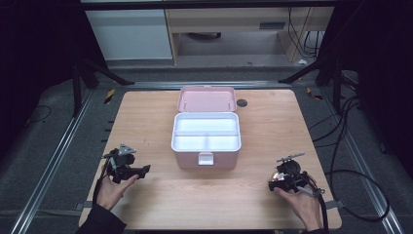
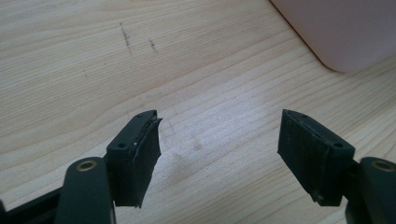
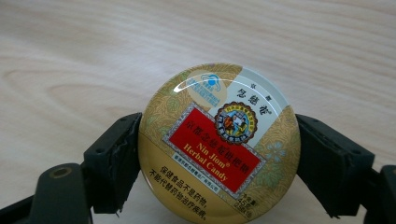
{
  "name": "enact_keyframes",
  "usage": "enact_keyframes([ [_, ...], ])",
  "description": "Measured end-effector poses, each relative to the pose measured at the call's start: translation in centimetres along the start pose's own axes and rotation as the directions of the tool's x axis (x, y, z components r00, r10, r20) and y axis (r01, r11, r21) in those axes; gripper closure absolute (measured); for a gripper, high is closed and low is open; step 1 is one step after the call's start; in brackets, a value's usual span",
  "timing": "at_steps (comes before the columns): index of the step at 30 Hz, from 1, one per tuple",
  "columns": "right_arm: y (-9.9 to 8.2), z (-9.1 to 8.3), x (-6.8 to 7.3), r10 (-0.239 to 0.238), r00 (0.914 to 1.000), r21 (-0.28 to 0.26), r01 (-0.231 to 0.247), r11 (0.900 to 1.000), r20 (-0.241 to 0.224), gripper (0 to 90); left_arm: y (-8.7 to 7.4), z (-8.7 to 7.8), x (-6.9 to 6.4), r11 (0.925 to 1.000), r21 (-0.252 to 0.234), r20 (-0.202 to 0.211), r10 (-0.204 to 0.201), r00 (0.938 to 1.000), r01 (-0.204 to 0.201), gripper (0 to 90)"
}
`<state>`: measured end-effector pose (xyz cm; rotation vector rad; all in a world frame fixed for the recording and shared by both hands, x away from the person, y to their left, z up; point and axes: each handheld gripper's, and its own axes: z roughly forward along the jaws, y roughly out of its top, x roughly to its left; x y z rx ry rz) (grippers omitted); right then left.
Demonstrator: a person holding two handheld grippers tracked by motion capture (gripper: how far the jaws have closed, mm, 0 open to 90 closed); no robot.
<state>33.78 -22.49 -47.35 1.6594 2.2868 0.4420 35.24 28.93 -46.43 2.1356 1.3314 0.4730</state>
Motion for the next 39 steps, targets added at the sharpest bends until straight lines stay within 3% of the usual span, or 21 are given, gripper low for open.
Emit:
enact_keyframes([
  [5,-0.1,0.9,-1.4,0.017,0.9997,0.018,-0.018,0.9997,0.018,20.5,0.0,-0.1,0.1,1.0,-0.001,-0.003,0.001,1.0,-0.001,29.2],
  [8,-0.2,1.1,-1.6,0.02,0.9996,0.02,-0.02,0.9996,0.021,20.5,0.0,-0.1,0.1,1.0,-0.003,-0.002,0.001,1.0,-0.001,29.5],
  [14,-0.5,1.4,-1.8,0.027,0.9996,0.009,-0.027,0.9996,0.011,20.2,0.0,0.0,-0.2,0.9992,-0.009,-0.002,0.039,0.9992,-0.04,29.9],
  [20,-0.4,0.9,-1.8,-0.002,0.9998,-0.032,0.002,0.9995,0.018,18.4,0.2,-0.2,-0.2,0.9964,-0.022,-0.039,0.081,0.996,-0.082,32.1],
  [21,-0.2,0.4,-1.8,-0.004,0.9998,-0.06,0.005,0.9982,0.018,17.0,0.4,-0.3,0.0,0.9965,-0.027,-0.021,0.079,0.9967,-0.079,33.0],
  [24,-0.1,-0.2,-1.9,-0.004,1.0,-0.091,0.005,0.9958,0.007,17.0,0.7,-0.6,0.1,0.9954,-0.034,-0.017,0.089,0.9959,-0.089,33.3],
  [27,0.6,-1.7,-2.3,-0.019,0.999,-0.169,0.012,0.9856,-0.041,17.8,1.8,-1.5,0.2,0.9899,-0.079,0.026,0.12,0.9924,-0.118,32.5],
  [28,0.6,-1.7,-2.3,-0.019,0.999,-0.169,0.012,0.9856,-0.041,17.8,1.8,-1.5,0.2,0.9899,-0.079,0.026,0.12,0.9924,-0.118,31.9],
  [32,2.5,-3.8,-2.2,-0.085,0.9919,-0.296,0.053,0.9537,-0.095,20.5,3.5,-2.2,0.1,0.9844,-0.103,0.079,0.151,0.9854,-0.142,29.8],
  [34,3.3,-4.4,-2.0,-0.115,0.987,-0.33,0.072,0.9412,-0.113,21.1,4.5,-2.3,0.0,0.9819,-0.102,0.123,0.172,0.9774,-0.16,31.5],
  [35,3.8,-4.7,-1.9,-0.135,0.9838,-0.345,0.086,0.9345,-0.118,21.8,5.2,-2.3,-0.2,0.9785,-0.104,0.126,0.191,0.9735,-0.178,31.6],
  [36,3.8,-4.7,-1.9,-0.135,0.9838,-0.345,0.086,0.9345,-0.118,21.8,5.2,-2.3,-0.2,0.9785,-0.104,0.126,0.191,0.9735,-0.178,32.4],
  [37,4.4,-5.1,-1.7,-0.159,0.9799,-0.364,0.105,0.9253,-0.121,22.4,5.7,-2.4,-0.3,0.975,-0.104,0.128,0.209,0.9695,-0.196,32.4],
  [38,5.5,-5.5,-1.4,-0.196,0.9737,-0.382,0.138,0.9139,-0.117,23.8,6.9,-2.6,-0.4,0.9656,-0.118,0.15,0.248,0.9571,-0.232,33.6],
  [39,6.0,-5.7,-1.3,-0.219,0.9693,-0.391,0.16,0.9063,-0.111,24.2,6.9,-2.6,-0.4,0.9656,-0.118,0.15,0.248,0.9571,-0.232,33.6],
])
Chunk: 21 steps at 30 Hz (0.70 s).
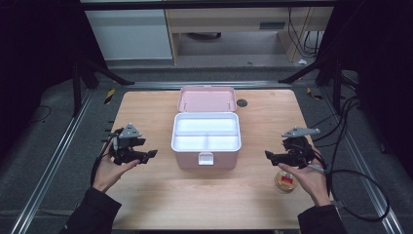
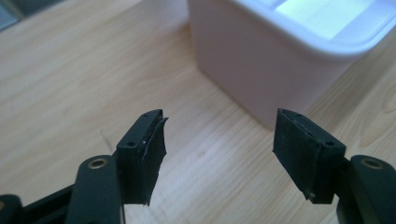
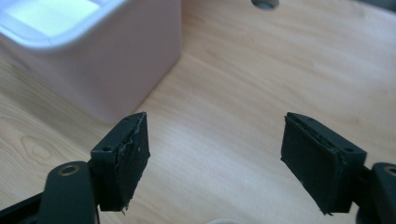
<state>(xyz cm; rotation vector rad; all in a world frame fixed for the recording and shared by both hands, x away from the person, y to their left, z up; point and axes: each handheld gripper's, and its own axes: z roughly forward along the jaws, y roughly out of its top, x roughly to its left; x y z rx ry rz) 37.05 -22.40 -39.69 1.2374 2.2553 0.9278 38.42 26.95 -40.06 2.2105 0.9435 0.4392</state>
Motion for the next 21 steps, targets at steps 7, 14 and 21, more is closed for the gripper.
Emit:
enact_keyframes([
  [7,2.9,0.7,0.5,-0.082,0.996,-0.016,0.082,0.9965,-0.033,26.6,3.8,-0.3,0.8,0.9978,-0.02,0.012,0.064,0.9979,-0.063,37.5],
  [14,6.4,1.0,1.2,-0.165,0.9831,-0.05,0.161,0.9856,-0.08,29.9,6.9,0.1,1.3,0.9954,-0.008,0.084,0.096,0.9918,-0.096,42.6],
  [21,10.5,1.7,2.1,-0.265,0.9557,-0.063,0.259,0.9639,-0.129,33.3,9.5,1.9,1.3,0.9834,-0.003,0.173,0.179,0.9685,-0.181,45.6],
])
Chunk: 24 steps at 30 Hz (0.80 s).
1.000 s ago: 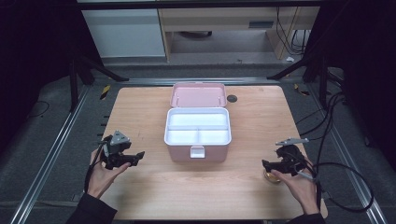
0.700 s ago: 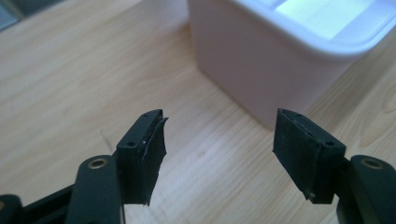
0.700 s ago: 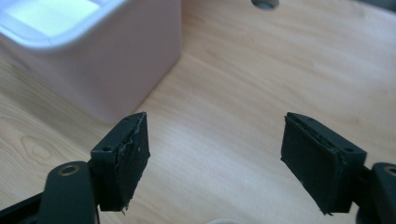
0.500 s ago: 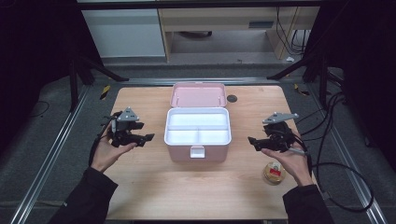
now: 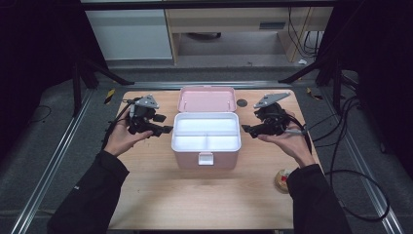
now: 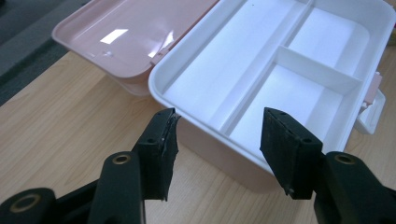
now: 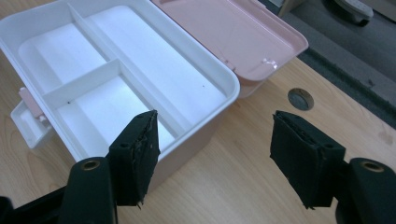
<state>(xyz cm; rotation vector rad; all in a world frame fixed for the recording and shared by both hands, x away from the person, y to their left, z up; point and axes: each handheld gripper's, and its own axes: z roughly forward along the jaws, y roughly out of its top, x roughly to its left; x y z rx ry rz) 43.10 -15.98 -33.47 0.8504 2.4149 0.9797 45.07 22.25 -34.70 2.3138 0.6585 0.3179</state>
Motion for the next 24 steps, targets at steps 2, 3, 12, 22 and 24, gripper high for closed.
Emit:
enact_keyframes([
  [2,0.7,0.5,0.0,-0.031,0.9994,0.007,0.031,0.9995,-0.017,34.0,0.6,0.4,0.0,0.9996,-0.002,0.016,0.029,0.9994,-0.029,46.3],
  [3,1.0,0.7,-0.1,-0.049,0.9985,0.011,0.049,0.9987,-0.026,34.6,0.9,0.5,0.0,0.9986,0.006,0.02,0.053,0.9984,-0.053,46.4],
  [12,2.3,3.5,-0.5,-0.143,0.9825,0.055,0.15,0.9871,-0.119,39.0,2.7,2.5,0.1,0.9881,0.076,0.08,0.128,0.9886,-0.134,52.8],
  [22,2.4,5.3,-0.8,-0.191,0.9621,0.09,0.212,0.9732,-0.194,45.6,3.3,4.1,0.0,0.9695,0.142,0.106,0.186,0.9768,-0.2,59.5],
  [24,2.2,5.9,-0.8,-0.209,0.9533,0.117,0.238,0.9642,-0.218,49.2,3.2,4.6,0.1,0.9621,0.168,0.11,0.198,0.974,-0.215,60.2],
])
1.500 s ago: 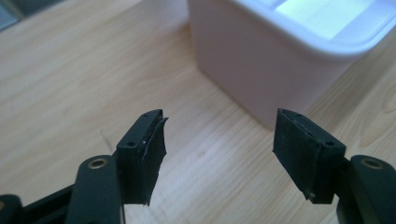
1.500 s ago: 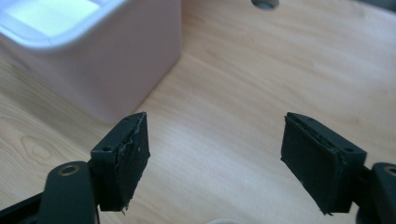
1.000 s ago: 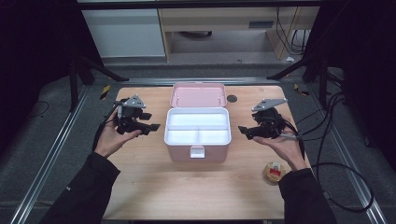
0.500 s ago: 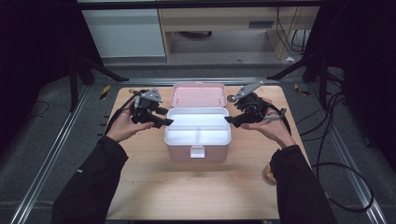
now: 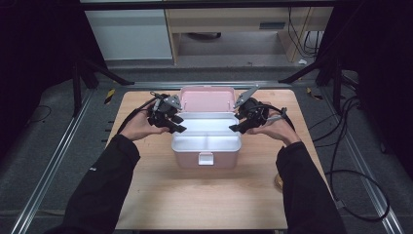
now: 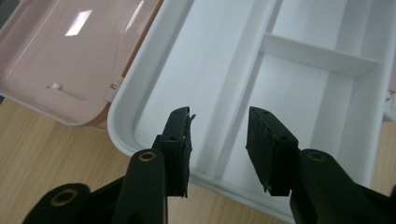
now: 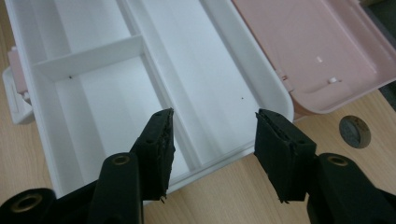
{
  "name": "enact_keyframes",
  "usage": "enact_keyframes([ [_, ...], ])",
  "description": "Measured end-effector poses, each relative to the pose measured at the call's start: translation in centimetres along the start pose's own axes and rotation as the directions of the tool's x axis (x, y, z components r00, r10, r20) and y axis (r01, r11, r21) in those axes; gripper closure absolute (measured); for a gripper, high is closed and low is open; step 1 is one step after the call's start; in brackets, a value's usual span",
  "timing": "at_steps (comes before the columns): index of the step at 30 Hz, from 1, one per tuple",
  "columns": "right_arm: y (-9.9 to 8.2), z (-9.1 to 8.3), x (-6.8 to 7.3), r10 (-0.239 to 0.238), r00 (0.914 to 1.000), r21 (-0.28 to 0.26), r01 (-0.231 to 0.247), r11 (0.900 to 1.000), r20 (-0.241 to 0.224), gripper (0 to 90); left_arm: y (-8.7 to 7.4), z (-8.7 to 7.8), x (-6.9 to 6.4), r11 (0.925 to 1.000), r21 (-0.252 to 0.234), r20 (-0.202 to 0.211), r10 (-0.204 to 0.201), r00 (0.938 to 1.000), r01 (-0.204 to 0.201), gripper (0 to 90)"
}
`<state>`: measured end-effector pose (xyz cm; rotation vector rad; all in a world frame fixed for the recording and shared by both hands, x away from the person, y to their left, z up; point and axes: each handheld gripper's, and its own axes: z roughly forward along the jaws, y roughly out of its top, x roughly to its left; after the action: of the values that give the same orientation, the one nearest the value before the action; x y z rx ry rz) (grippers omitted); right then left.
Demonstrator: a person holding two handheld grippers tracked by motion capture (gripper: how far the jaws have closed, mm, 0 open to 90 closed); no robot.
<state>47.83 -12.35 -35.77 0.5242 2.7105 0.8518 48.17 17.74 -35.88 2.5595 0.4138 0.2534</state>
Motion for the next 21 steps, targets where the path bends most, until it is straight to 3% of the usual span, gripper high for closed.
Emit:
enact_keyframes([
  [5,-0.1,1.3,0.1,-0.034,0.9983,0.06,0.037,0.9975,-0.048,57.2,-0.3,1.2,0.2,0.9972,0.069,0.015,0.027,0.9995,-0.028,62.5],
  [9,0.0,1.9,0.3,-0.059,0.9952,0.078,0.065,0.9948,-0.078,62.4,-0.3,1.6,0.2,0.9955,0.084,0.031,0.042,0.9986,-0.045,63.6],
  [12,0.4,2.7,0.2,-0.087,0.9899,0.126,0.101,0.9868,-0.112,70.6,-0.2,1.9,0.3,0.9931,0.098,0.046,0.06,0.9972,-0.064,66.4],
  [13,0.6,2.8,0.2,-0.094,0.9885,0.142,0.111,0.9837,-0.118,71.8,0.2,2.1,0.3,0.9875,0.131,0.051,0.082,0.9953,-0.088,66.7],
  [14,0.7,3.0,0.2,-0.095,0.9874,0.158,0.115,0.9808,-0.126,72.8,0.2,2.1,0.3,0.9875,0.131,0.051,0.082,0.9953,-0.088,67.9],
  [15,0.9,3.1,0.1,-0.089,0.9864,0.174,0.112,0.9784,-0.138,74.4,0.5,2.3,0.2,0.9797,0.166,0.046,0.106,0.9932,-0.113,69.0],
  [20,1.2,3.5,0.0,-0.11,0.9813,0.212,0.142,0.967,-0.158,78.5,0.6,2.7,0.4,0.9723,0.186,0.078,0.128,0.9887,-0.141,71.4],
  [21,1.4,3.5,0.0,-0.124,0.9793,0.23,0.159,0.96,-0.16,80.0,0.7,2.7,0.5,0.9699,0.197,0.088,0.128,0.9878,-0.144,73.1],
])
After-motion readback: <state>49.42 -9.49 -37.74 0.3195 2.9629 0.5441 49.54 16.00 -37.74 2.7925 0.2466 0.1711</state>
